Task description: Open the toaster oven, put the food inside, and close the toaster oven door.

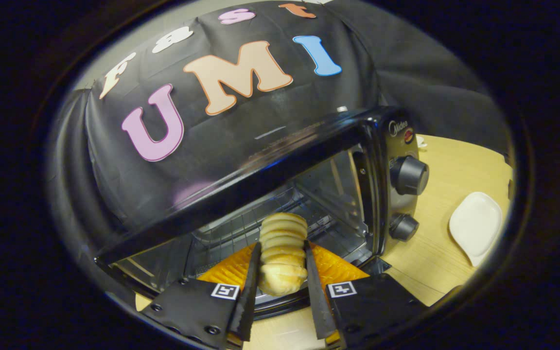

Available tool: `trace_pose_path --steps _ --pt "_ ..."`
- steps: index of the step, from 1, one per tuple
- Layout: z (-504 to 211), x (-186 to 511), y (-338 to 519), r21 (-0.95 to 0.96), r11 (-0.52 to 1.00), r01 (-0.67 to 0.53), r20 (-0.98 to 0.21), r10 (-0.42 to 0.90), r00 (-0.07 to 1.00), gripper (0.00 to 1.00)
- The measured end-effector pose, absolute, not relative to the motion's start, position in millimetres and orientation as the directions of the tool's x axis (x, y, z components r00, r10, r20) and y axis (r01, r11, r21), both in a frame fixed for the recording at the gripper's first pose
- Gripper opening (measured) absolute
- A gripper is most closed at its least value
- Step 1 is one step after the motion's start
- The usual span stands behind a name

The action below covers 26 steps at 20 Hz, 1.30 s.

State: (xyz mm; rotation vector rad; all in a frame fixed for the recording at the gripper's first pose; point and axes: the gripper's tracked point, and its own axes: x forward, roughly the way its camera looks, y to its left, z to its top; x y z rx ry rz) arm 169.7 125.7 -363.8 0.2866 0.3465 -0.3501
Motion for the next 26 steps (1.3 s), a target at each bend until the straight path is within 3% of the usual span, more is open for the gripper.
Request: trace_pose_path --steps 1,11,26 --pt "-363.7 171.3 125.2 0.204 0.904 0.377 -0.372 -0.284 0.884 0.51" --pt "-350.7 162.3 141.2 0.189 0.948 0.257 -0.343 -0.182 0.922 0.98" --pt "-342.5 43.1 147.4 0.13 0.989 0.073 -0.317 -0.029 0.948 0.99"
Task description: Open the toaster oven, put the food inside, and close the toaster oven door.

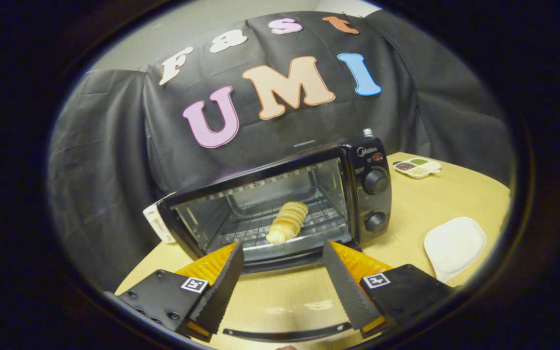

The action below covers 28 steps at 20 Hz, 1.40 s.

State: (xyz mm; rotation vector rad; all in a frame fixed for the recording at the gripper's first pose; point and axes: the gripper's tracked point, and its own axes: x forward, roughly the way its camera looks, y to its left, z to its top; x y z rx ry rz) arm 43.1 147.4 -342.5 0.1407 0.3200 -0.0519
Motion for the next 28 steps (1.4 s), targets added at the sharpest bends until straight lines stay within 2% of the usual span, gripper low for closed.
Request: trace_pose_path --steps 6,11,17,24,28 --pt "-360.2 -27.0 158.3 0.108 0.994 0.002 -0.352 0.036 0.935 1.0" --pt "-369.2 -59.3 151.7 0.064 0.998 0.008 -0.36 0.016 0.933 1.0" --pt "-392.9 -69.5 136.4 -0.007 0.997 0.075 -0.385 -0.072 0.92 1.0" --pt "-431.3 -64.0 141.4 0.005 0.998 0.066 -0.469 -0.056 0.881 1.0" --pt "-428.9 -62.9 148.6 0.008 0.999 0.046 -0.465 -0.037 0.884 1.0"
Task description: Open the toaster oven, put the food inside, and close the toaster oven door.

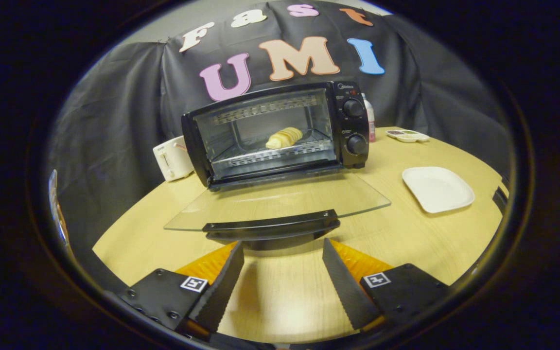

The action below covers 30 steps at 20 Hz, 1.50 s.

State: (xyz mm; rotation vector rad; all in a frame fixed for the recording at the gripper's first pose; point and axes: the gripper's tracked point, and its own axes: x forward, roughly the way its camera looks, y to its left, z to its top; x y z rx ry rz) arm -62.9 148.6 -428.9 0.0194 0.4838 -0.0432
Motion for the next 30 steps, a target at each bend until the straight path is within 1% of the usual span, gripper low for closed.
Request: trace_pose_path --steps 5,15,21,25,30 --pt "-423.0 -61.4 153.2 0.03 0.999 0.038 -0.459 -0.02 0.888 1.0" --pt "-378.4 -41.0 160.3 0.09 0.996 0.019 -0.36 0.015 0.933 1.0" --pt "-354.7 -21.1 177.3 0.085 0.996 -0.024 -0.324 0.05 0.945 1.0" --pt "-331.8 7.1 162.6 -0.02 0.999 0.031 -0.277 -0.035 0.96 1.0" --pt "-315.2 32.8 154.5 -0.029 0.998 0.051 -0.259 -0.057 0.964 1.0"
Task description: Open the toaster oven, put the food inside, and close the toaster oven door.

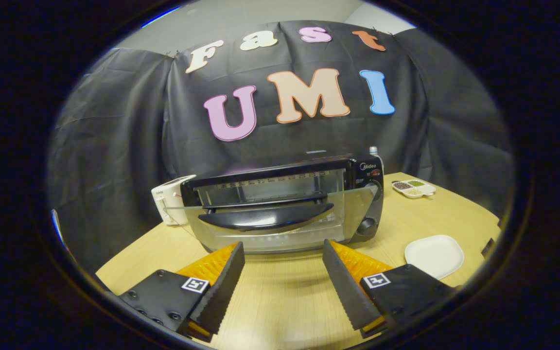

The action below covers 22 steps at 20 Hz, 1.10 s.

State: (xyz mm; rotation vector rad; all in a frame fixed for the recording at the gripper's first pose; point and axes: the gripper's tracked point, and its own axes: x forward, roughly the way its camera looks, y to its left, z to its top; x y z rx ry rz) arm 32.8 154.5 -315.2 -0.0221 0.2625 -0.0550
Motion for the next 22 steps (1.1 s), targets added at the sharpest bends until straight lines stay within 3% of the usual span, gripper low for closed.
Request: trace_pose_path --steps 9,22 --pt "-282.1 64.3 143.6 0.006 0.996 0.088 -0.214 -0.085 0.973 1.0" --pt "-219.5 43.1 125.6 -0.009 0.998 0.059 -0.132 -0.06 0.989 0.99"
